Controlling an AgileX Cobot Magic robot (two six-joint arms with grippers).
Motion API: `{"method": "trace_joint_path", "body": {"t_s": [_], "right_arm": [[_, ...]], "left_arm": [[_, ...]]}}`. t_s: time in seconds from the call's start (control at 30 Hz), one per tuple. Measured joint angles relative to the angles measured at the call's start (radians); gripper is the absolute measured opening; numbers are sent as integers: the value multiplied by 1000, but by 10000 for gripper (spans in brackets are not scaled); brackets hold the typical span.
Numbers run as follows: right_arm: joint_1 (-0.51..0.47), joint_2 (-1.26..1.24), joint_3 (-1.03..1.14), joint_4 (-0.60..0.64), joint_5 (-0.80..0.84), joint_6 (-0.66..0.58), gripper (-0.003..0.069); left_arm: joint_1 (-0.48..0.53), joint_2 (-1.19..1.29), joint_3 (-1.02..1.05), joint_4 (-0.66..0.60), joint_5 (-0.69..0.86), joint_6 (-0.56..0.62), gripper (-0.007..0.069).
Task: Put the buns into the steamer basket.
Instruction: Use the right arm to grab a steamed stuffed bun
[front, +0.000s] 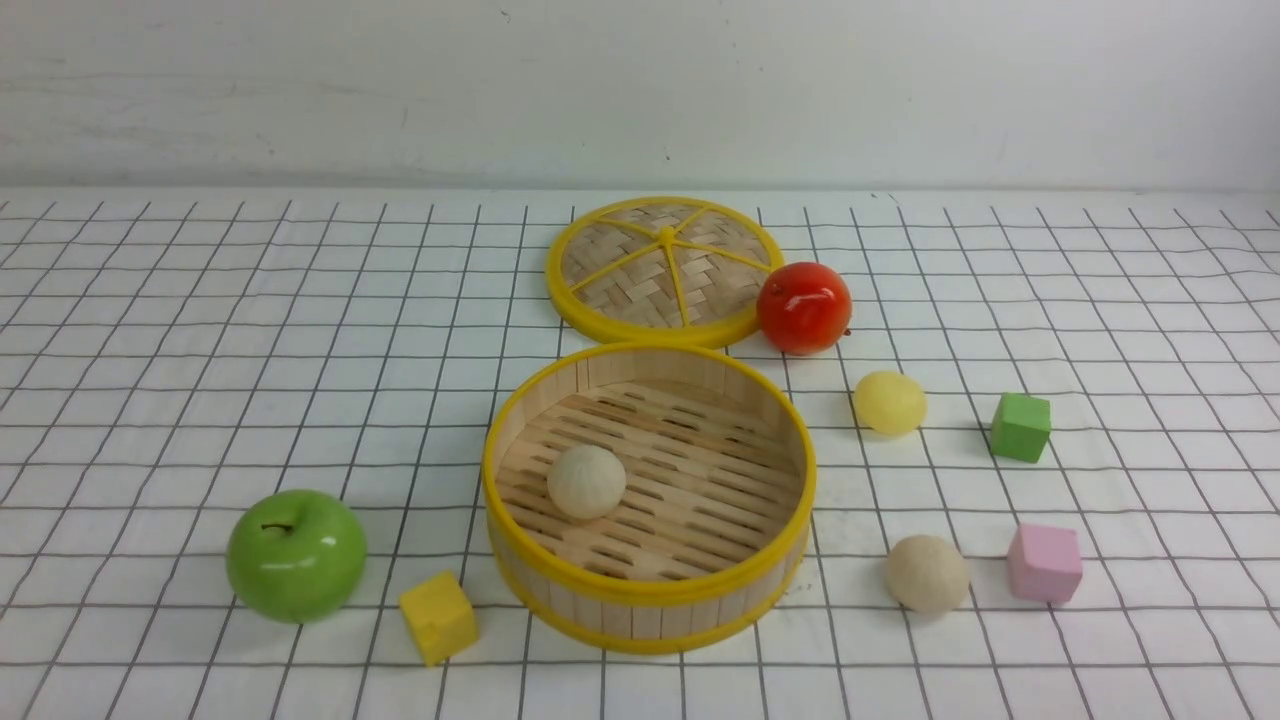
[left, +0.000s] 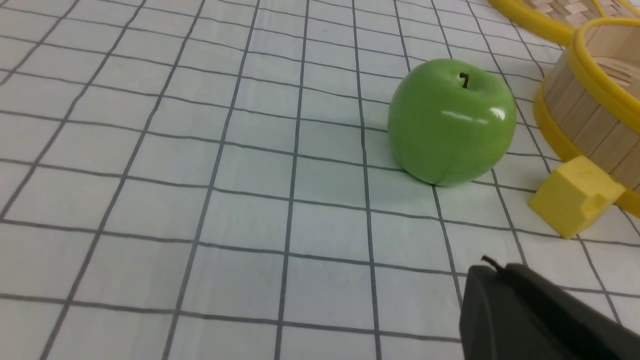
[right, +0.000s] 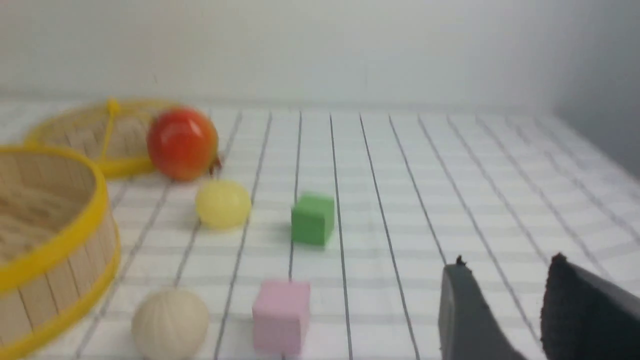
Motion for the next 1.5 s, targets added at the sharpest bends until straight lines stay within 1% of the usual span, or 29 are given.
{"method": "trace_joint_path", "body": {"t_s": [0.03, 0.07, 0.13, 0.17, 0.23, 0.3, 0.33, 0.37, 0.4, 0.53, 0.57, 0.63, 0.67, 0.7, 0.87, 0.97, 1.03, 1.07, 1.1, 1.13, 1.23, 1.27, 1.3, 1.33, 1.37, 1.5], "right_arm": [[0, 0, 0, -1, -49, 10, 241], [0, 0, 0, 0, -134, 50, 241], [0, 0, 0, 6, -229, 100, 241], [0, 0, 0, 17, -293, 148, 241], [0, 0, 0, 29, -336, 208, 241], [0, 1, -31, 47, -340, 316, 241], [0, 1, -41, 49, -337, 316, 241], [0, 16, -100, 51, -305, 369, 241], [0, 49, -158, 51, -278, 386, 241], [0, 188, -368, 48, -176, 405, 241], [0, 209, -380, 48, -171, 406, 241], [0, 348, -512, 48, -88, 409, 241], [0, 371, -529, 47, -75, 409, 241], [0, 447, -577, 34, -25, 408, 241], [0, 681, -620, -65, 97, 377, 241], [7, 768, -620, -78, 127, 377, 241], [61, 849, -612, -82, 126, 377, 241], [103, 881, -607, -83, 125, 375, 241], [111, 881, -606, -83, 126, 375, 241], [176, 931, -603, -89, 131, 373, 241], [285, 1019, -610, -111, 179, 371, 241], [291, 1034, -612, -112, 184, 371, 241], [329, 1095, -637, -114, 246, 371, 241], [333, 1095, -641, -114, 255, 371, 241], [355, 1168, -685, -114, 329, 371, 241], [369, 1316, -852, -101, 482, 370, 241]], "left_arm": [[0, 0, 0, 0, 0, 0, 6], [0, 0, 0, 0, 0, 0, 8], [0, 0, 0, 0, 0, 0, 11], [0, 0, 0, 0, 0, 0, 11], [0, 0, 0, 0, 0, 0, 13], [0, 0, 0, 0, 0, 0, 17], [0, 0, 0, 0, 0, 0, 17], [0, 0, 0, 0, 0, 0, 17], [0, 0, 0, 0, 0, 0, 18], [0, 0, 0, 0, 0, 0, 22], [0, 0, 0, 0, 0, 0, 22], [0, 0, 0, 0, 0, 0, 27], [0, 0, 0, 0, 0, 0, 27], [0, 0, 0, 0, 0, 0, 29], [0, 0, 0, 0, 0, 0, 29], [0, 0, 0, 0, 0, 0, 29], [0, 0, 0, 0, 0, 0, 29], [0, 0, 0, 0, 0, 0, 29], [0, 0, 0, 0, 0, 0, 29], [0, 0, 0, 0, 0, 0, 29], [0, 0, 0, 0, 0, 0, 29], [0, 0, 0, 0, 0, 0, 29], [0, 0, 0, 0, 0, 0, 29], [0, 0, 0, 0, 0, 0, 29], [0, 0, 0, 0, 0, 0, 29], [0, 0, 0, 0, 0, 0, 29]]}}
